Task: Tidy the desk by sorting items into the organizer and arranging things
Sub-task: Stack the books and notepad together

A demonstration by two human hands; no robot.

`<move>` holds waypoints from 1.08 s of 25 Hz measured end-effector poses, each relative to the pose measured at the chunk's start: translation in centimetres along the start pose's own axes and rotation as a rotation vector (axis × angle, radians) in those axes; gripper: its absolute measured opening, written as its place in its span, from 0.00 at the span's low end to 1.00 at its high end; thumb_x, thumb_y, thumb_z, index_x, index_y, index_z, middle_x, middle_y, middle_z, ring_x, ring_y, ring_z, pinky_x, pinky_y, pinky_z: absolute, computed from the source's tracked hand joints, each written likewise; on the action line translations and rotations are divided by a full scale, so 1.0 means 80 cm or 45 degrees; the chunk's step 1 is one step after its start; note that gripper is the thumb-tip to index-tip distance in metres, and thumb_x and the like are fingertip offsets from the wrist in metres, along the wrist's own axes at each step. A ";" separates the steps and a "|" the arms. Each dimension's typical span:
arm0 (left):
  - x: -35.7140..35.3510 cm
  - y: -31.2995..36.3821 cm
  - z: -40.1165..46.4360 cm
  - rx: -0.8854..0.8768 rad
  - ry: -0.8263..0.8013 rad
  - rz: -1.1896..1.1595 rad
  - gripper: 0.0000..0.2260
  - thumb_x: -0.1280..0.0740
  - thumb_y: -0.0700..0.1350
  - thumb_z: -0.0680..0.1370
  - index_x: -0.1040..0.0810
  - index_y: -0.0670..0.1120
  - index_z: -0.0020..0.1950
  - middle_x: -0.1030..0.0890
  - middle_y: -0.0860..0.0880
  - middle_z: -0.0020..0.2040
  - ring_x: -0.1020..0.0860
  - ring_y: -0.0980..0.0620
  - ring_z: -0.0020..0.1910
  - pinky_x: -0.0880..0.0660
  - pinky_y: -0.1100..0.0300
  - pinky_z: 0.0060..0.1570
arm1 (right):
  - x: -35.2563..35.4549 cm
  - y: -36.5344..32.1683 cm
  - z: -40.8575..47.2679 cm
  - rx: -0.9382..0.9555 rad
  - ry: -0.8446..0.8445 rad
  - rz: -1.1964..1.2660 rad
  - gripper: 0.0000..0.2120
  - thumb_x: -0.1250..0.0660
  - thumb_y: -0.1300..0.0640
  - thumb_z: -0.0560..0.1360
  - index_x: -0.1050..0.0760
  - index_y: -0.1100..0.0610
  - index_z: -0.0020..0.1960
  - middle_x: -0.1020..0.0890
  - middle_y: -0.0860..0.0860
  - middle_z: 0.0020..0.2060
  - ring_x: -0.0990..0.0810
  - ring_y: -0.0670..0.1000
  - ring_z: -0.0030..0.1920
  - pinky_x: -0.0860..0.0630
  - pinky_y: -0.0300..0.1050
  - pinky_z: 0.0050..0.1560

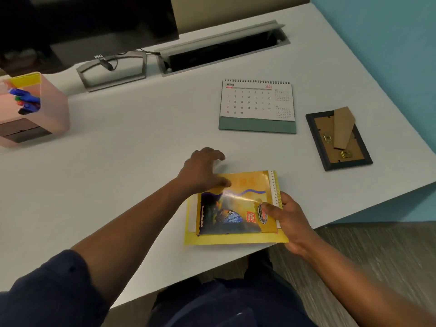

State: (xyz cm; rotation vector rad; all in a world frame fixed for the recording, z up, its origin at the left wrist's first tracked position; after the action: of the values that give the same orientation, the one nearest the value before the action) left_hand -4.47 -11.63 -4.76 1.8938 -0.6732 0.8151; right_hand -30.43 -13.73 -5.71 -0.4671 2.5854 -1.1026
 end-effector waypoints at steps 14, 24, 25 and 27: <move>0.120 -0.165 -0.054 0.451 0.316 -1.834 0.16 0.30 0.35 0.76 0.22 0.40 0.64 0.17 0.37 0.58 0.17 0.39 0.52 0.19 0.46 0.53 | -0.200 -0.150 0.136 0.259 -0.319 -0.164 0.15 0.30 0.63 0.77 0.23 0.57 0.63 0.14 0.58 0.53 0.14 0.60 0.51 0.17 0.59 0.51; 0.226 -0.310 0.013 0.664 0.674 -1.305 0.12 0.26 0.38 0.74 0.18 0.42 0.56 0.14 0.43 0.49 0.14 0.41 0.47 0.18 0.42 0.50 | -0.365 -0.172 0.272 0.345 -0.199 -0.661 0.11 0.27 0.53 0.76 0.21 0.53 0.57 0.14 0.49 0.50 0.14 0.50 0.46 0.15 0.50 0.47; 0.233 -0.320 0.023 0.682 0.718 -1.235 0.12 0.25 0.39 0.73 0.18 0.43 0.56 0.14 0.44 0.48 0.14 0.42 0.46 0.17 0.44 0.47 | -0.378 -0.173 0.285 0.363 -0.171 -0.711 0.11 0.27 0.52 0.76 0.21 0.53 0.56 0.14 0.49 0.50 0.14 0.50 0.46 0.15 0.51 0.47; 0.243 -0.341 0.047 0.753 0.835 -1.085 0.15 0.23 0.41 0.71 0.19 0.44 0.56 0.14 0.46 0.47 0.15 0.45 0.44 0.19 0.53 0.38 | -0.404 -0.178 0.312 0.401 -0.120 -0.822 0.09 0.27 0.50 0.75 0.22 0.51 0.53 0.15 0.47 0.49 0.15 0.50 0.45 0.15 0.52 0.46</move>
State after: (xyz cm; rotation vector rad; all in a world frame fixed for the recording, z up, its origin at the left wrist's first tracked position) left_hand 28.73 -5.95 -5.74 1.9572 0.8162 1.0145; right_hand 10.97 -25.99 -7.42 -1.2860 2.1594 -1.5981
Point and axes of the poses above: each hand's wrist, its own z-axis towards the middle knuckle, its own x-axis out of the back of the hand, y = z × x, the point moved 2 cm from there along z, towards the middle knuckle
